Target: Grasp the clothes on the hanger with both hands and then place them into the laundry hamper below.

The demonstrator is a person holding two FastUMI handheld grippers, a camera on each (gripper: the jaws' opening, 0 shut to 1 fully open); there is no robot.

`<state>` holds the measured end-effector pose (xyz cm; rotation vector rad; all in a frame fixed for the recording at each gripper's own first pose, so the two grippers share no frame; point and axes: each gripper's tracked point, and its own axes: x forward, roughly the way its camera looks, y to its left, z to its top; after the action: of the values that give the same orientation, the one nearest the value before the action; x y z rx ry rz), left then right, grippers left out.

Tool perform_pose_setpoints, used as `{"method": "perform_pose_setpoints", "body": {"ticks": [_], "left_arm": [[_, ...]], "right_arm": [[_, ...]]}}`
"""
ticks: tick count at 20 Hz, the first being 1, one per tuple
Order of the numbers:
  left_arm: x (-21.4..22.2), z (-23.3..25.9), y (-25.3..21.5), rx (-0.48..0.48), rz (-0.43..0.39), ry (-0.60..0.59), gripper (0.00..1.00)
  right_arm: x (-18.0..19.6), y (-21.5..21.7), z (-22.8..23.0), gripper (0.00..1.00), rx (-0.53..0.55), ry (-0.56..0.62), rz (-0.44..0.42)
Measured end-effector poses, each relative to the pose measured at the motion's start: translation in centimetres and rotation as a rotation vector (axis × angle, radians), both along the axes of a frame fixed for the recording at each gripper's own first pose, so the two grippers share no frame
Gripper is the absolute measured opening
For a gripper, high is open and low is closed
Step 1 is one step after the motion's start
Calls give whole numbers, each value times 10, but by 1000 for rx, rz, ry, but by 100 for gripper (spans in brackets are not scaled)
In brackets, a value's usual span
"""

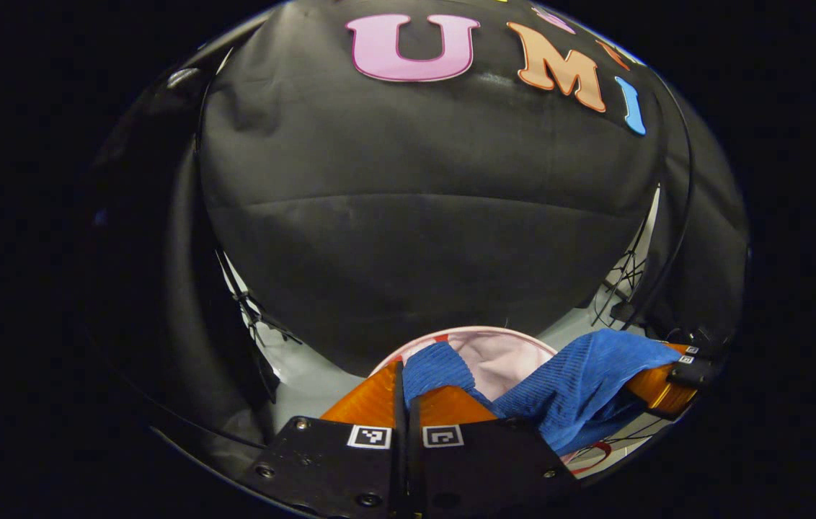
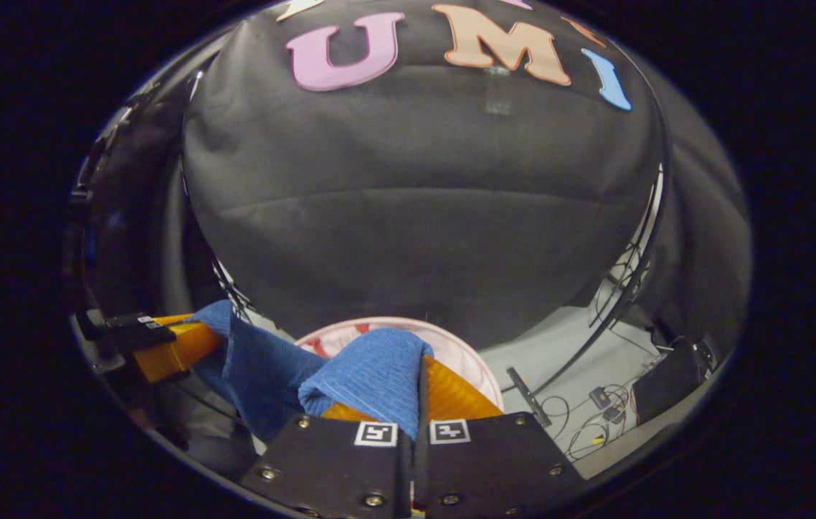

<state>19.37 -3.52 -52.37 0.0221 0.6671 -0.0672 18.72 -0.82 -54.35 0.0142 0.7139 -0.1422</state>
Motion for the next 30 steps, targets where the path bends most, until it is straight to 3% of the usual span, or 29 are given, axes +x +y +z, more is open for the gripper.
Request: {"method": "perform_pose_setpoints", "body": {"ticks": [6,9,11,13,14,16,17,18,30], "left_arm": [[-25,-74,-2,22,-24,162,1],[-32,-84,-14,2,-51,211,11],[-33,-82,-21,-35,-47,223,22],[-32,-74,-16,-57,-21,200,74],[-26,-66,-12,-47,-14,188,100],[-27,-53,-7,-17,-9,162,99],[-29,-46,-3,-6,-8,148,94],[-29,-38,-1,-5,-10,135,97],[-46,82,14,53,-16,-50,96]], "right_arm": [[-22,6,-64,4,-11,160,25],[-28,5,-78,6,-12,211,24],[-33,3,-81,15,-29,230,31],[-29,1,-71,22,-47,203,35],[-27,-4,-61,47,-69,178,30],[-29,-14,-42,99,-116,149,15],[-31,-19,-29,99,-130,131,-1],[-35,-22,-17,99,-133,113,-17],[-55,-22,116,99,-77,-112,-116]]}}
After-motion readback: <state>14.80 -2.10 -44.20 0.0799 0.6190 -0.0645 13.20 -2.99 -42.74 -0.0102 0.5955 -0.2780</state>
